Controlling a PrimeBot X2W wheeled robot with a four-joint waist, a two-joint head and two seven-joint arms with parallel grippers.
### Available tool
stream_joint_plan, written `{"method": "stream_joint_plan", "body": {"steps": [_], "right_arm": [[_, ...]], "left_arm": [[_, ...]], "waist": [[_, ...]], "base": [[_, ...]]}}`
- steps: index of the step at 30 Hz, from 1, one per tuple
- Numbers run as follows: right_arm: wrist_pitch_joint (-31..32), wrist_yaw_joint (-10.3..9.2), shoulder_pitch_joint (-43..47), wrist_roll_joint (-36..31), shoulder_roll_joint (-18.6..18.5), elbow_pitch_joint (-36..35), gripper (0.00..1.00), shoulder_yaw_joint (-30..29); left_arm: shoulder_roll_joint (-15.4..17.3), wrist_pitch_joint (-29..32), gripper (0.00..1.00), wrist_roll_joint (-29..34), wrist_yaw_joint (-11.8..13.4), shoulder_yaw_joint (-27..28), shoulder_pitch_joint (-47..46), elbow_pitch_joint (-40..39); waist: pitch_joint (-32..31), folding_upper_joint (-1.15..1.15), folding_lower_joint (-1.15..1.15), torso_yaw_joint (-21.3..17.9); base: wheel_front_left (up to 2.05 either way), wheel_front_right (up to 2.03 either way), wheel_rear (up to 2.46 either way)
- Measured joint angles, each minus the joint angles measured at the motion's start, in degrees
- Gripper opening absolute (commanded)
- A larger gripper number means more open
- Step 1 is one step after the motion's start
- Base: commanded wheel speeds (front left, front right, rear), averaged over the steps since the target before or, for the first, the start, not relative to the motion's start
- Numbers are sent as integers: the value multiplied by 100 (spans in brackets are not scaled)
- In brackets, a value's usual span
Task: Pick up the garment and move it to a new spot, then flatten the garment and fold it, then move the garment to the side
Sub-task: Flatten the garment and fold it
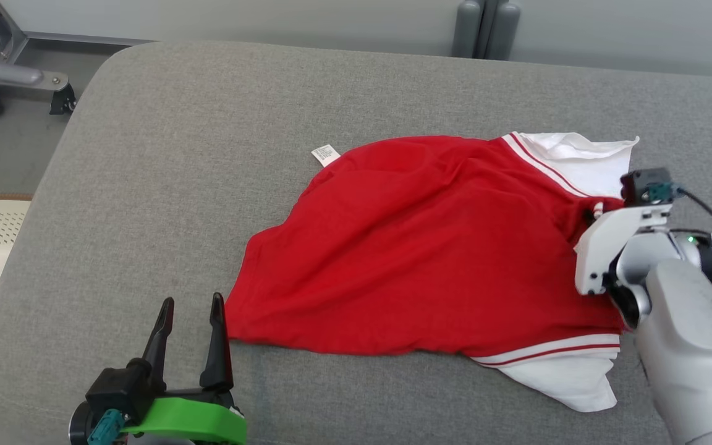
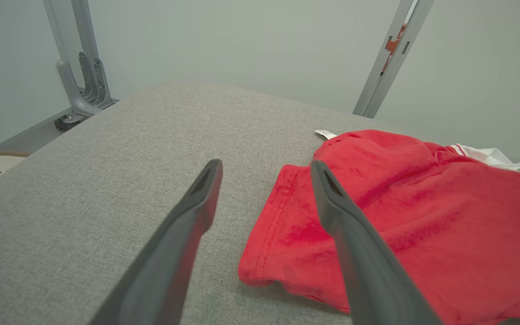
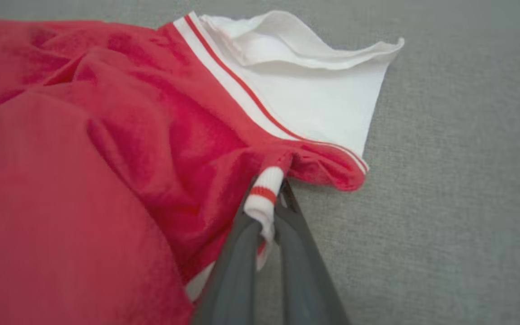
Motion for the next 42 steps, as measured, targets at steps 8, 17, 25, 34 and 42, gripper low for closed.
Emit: {"method": "stream_joint_plan", "body": {"steps": [8,17,25,34,42], "right_arm": [[-289,0,-795,-79,-512,-233,0,103],[-333,0,-1979,-532,-1141,-53,0,302],[-608,1,-2648,-1058,-1415,435,0,212],[-1370,1,-2832,-1438,-1191,1027,100,-57],[-2172,1,-2830,-1341,-902,1158,100,-126]], "left_arm": [[-3,0,100,-34,41,-164,-2,-97],[-4,0,100,-81,56,-407,-211,-249],[-5,0,100,-155,74,-589,-438,-375],[-7,0,100,-199,99,-764,-627,-333],[-8,0,100,-146,90,-689,-631,-276]], "waist": [[92,0,0,22],[340,0,0,135],[591,0,0,385],[760,0,0,492],[673,0,0,182]], "base": [[0,0,0],[0,0,0],[0,0,0],[0,0,0],[0,0,0]]}}
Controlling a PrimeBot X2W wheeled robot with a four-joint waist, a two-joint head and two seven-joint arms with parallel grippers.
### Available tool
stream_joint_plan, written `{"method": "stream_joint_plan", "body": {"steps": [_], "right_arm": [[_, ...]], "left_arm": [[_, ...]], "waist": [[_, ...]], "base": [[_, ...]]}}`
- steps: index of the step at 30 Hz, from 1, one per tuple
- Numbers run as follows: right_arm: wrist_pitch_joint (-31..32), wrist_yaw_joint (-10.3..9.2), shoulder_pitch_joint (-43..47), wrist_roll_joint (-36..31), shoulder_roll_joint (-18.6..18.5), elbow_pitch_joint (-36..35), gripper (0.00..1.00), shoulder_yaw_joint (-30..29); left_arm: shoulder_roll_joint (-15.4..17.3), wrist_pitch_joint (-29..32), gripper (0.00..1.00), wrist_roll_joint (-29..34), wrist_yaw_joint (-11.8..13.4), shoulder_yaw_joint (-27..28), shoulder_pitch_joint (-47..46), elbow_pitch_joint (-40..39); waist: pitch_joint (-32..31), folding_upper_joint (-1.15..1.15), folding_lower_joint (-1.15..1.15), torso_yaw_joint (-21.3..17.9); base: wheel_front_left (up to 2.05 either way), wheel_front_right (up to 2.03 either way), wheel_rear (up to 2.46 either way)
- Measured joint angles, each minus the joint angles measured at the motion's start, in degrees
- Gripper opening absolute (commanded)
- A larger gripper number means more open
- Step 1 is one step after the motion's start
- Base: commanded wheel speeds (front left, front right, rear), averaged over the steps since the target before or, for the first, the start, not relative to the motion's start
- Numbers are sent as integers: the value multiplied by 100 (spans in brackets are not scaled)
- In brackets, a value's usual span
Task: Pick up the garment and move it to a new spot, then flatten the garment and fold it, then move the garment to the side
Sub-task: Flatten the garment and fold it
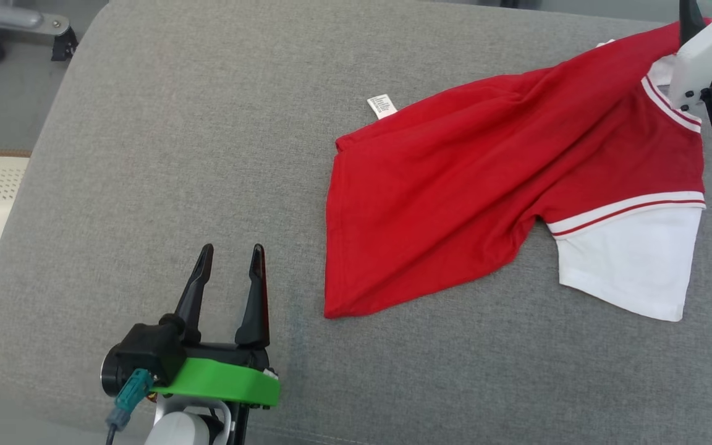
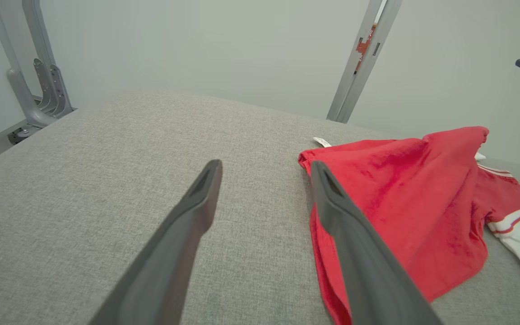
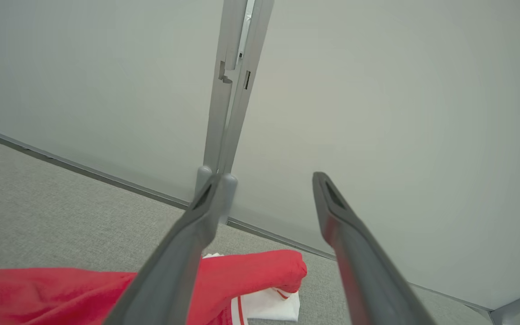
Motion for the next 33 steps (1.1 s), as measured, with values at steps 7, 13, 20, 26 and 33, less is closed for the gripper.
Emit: {"method": "stream_joint_plan", "body": {"steps": [7,13,20,26,33], "right_arm": [[-570,-1,755,338,307,-292,100,-138],[-660,-1,1948,806,847,-1321,100,-79],[-666,-1,3289,1115,1215,-2590,100,9],[-667,-1,4339,1252,1427,-3460,100,-33],[-667,-1,5171,1671,1482,-4002,100,165]], "left_arm": [[-2,-1,100,108,-65,213,-125,202],[-4,-1,100,235,-97,545,-222,508],[-4,0,100,196,-138,706,-90,686],[-5,0,100,55,-149,790,237,788],[-4,0,100,32,-118,879,560,713]], "waist": [[-213,0,0,-336],[-459,0,0,-805],[-776,0,0,-1144],[-1064,0,0,-1260],[-1307,0,0,-1293]], "base": [[0,0,0],[0,0,0],[0,0,0],[0,0,0],[0,0,0]]}}
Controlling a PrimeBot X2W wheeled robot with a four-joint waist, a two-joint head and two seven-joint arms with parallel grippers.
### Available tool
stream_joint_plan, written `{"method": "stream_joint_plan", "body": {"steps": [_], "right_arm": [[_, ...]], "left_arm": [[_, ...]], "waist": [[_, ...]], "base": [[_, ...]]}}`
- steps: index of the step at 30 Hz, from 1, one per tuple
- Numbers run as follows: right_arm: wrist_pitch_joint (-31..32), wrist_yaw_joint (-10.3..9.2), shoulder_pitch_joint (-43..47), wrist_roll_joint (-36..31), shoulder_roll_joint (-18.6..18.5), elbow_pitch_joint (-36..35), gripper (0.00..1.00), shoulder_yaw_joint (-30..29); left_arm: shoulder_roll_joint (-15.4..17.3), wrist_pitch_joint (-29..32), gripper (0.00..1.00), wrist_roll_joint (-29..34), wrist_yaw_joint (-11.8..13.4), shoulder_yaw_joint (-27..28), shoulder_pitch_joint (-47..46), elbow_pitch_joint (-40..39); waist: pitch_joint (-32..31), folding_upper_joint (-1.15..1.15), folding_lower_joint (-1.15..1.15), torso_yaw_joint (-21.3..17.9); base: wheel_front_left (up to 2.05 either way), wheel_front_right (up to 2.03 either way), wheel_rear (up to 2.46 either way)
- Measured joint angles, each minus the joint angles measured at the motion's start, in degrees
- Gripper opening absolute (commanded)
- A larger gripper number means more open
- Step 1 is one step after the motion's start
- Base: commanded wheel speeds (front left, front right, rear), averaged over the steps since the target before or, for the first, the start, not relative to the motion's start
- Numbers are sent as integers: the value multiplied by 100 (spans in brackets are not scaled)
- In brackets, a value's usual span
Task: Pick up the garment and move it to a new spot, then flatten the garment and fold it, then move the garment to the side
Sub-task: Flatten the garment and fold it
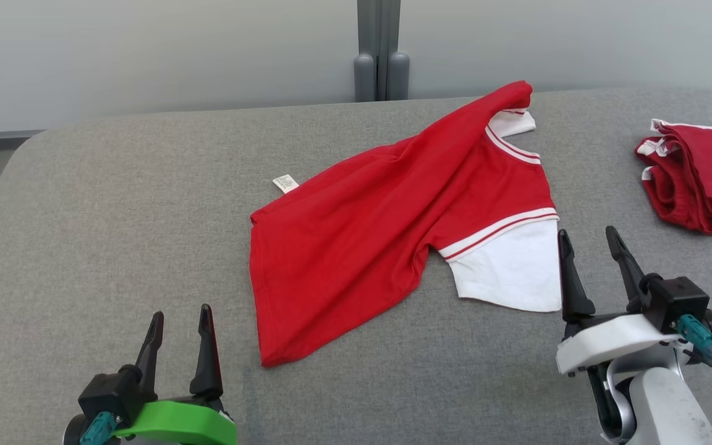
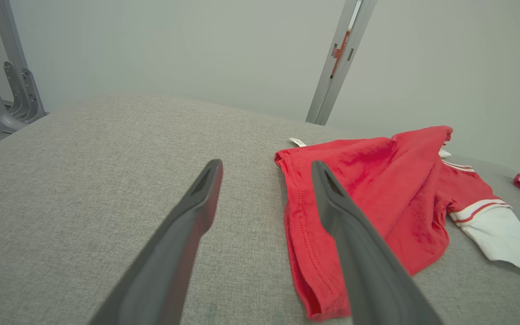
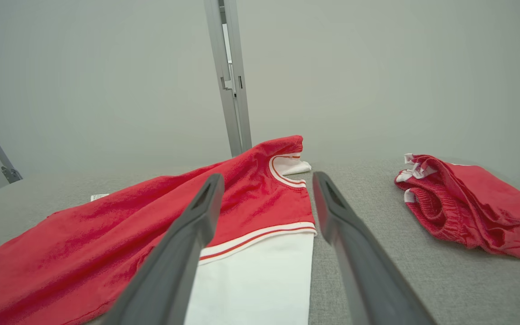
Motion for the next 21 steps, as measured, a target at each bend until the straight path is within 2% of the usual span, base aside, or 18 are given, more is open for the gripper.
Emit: {"method": "stream_joint_plan", "body": {"steps": [12,21], "right_arm": [[0,0,552,250,5,-194,100,280],[0,0,638,305,5,-135,100,408]], "left_arm": [[0,0,100,-41,79,-126,154,-93],[0,0,100,-41,78,-156,201,-57]], "waist": [[-164,0,0,68],[-281,0,0,62]], "base": [[0,0,0],[0,0,0]]}}
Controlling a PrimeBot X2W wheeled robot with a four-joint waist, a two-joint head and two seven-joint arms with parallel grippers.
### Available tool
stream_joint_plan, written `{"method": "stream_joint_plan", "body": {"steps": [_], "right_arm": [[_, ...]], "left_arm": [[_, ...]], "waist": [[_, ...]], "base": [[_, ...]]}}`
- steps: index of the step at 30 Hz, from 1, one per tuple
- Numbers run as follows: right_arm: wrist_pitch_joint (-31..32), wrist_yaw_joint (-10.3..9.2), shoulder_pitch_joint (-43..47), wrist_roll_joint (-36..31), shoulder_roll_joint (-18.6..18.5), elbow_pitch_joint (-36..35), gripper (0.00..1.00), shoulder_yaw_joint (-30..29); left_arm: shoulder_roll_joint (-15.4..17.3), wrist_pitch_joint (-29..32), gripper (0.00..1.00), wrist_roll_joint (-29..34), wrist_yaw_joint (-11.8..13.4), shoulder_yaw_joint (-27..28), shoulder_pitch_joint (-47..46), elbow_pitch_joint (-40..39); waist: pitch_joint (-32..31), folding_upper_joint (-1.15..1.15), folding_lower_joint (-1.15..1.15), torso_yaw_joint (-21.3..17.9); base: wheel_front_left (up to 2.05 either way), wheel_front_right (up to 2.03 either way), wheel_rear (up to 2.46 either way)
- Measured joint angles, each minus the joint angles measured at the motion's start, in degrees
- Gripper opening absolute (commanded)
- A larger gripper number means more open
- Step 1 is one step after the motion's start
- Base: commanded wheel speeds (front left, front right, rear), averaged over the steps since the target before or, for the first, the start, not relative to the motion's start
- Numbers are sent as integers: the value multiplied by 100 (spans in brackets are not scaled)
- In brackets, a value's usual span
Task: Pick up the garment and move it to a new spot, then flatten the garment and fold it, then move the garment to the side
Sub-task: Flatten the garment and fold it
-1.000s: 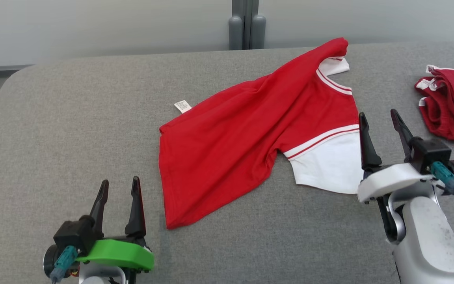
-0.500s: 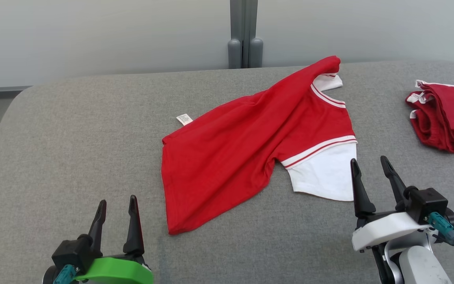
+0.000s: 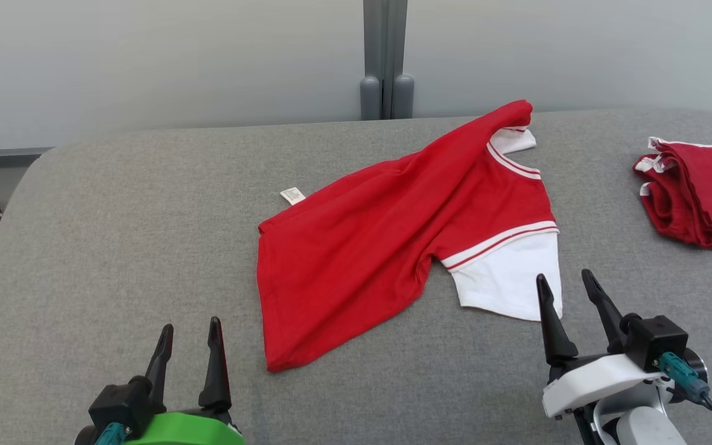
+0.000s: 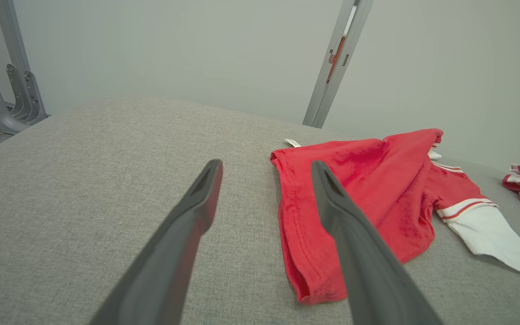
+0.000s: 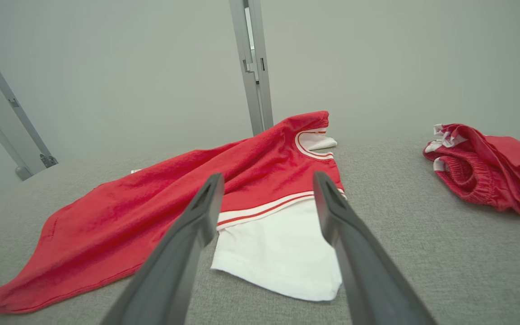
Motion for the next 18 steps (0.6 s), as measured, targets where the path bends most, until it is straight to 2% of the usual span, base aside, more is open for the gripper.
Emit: {"method": "stream_joint_plan", "body": {"steps": [18], "right_arm": [[0,0,54,1,0,107,100,-49]], "left_arm": [[0,0,100,29,-21,-109,22,151]], "waist": [[-6,0,0,25]], "base": [[0,0,0]]}}
